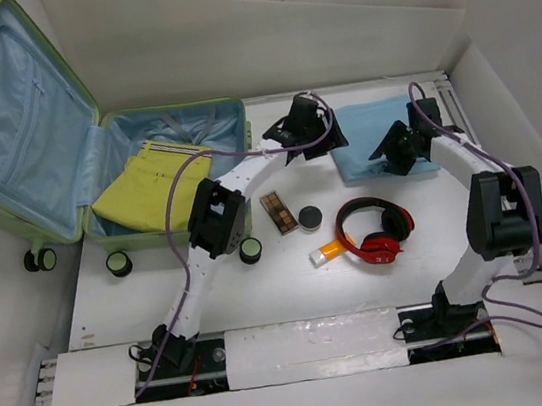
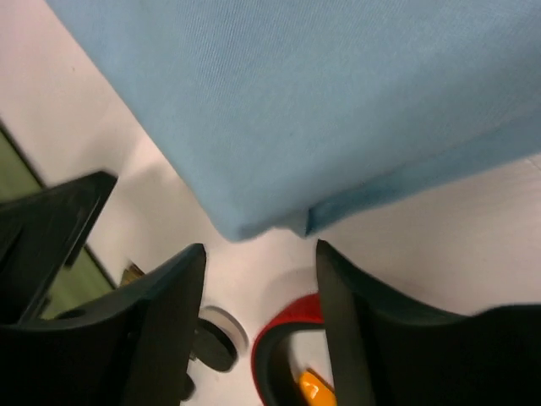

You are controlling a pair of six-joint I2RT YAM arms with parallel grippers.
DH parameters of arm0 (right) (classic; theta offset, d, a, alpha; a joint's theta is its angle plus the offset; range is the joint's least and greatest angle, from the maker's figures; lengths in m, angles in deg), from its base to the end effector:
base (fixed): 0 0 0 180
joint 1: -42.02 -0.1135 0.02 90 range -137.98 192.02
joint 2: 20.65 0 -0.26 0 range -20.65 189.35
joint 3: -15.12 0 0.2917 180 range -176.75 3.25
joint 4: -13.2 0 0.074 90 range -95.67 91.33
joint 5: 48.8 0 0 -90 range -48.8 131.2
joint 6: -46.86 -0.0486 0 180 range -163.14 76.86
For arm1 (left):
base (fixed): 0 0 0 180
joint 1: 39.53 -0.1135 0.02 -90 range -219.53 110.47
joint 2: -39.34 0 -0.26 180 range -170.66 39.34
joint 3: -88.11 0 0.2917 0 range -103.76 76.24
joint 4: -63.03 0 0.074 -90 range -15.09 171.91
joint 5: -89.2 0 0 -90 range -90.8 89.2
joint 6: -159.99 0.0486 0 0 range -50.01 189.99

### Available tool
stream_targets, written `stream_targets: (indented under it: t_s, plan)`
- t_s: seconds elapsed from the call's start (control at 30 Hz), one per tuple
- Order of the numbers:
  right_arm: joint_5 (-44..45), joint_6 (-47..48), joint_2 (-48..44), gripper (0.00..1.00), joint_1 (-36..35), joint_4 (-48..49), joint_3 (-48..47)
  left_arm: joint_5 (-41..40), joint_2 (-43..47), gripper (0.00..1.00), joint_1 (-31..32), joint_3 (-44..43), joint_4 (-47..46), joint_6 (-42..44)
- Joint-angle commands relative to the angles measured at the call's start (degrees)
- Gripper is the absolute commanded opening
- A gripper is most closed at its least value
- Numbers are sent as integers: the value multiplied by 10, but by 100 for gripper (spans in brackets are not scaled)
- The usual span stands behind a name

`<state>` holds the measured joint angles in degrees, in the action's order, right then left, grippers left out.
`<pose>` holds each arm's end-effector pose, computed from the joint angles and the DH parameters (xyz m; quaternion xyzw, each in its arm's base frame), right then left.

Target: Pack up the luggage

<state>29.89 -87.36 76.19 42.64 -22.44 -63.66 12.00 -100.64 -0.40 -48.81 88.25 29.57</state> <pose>0.4004 0.0052 0.1832 0.3323 0.8859 0.2021 0.2530 0.4721 -0.3979 0.2076 0.0476 0.8537 -0.3997 0.3306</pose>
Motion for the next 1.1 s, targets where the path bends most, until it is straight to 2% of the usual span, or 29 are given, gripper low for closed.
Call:
stream_targets:
  t_s: [0.0, 0.03, 0.1, 0.23, 0.43, 0.57, 0.9, 1.07]
  plan:
    - [16, 51, -58, 63, 13, -37, 11, -18, -15, 68, -8, -51, 13, -14]
    - [16, 57, -84, 76, 18, -43, 17, -23, -15, 68, -8, -51, 13, -14]
    - [16, 74, -110, 83, 33, -59, 17, -29, -20, 68, -8, -51, 13, -14]
    - [8, 97, -155, 82, 45, -87, 12, -48, -27, 68, -8, -34, 8, -21]
    - [-34, 91, -241, 80, 29, -94, 28, -87, -65, 64, -8, -73, 0, -53]
    - [-35, 91, -286, 80, 7, -121, 28, -76, -116, 63, -2, -104, -10, -76]
    - [-35, 85, -355, 79, -51, -185, -50, -55, -187, 61, 18, -156, -50, -122]
    - [-41, 72, -372, 79, -75, -192, -81, -54, -187, 48, 24, -148, -116, -149]
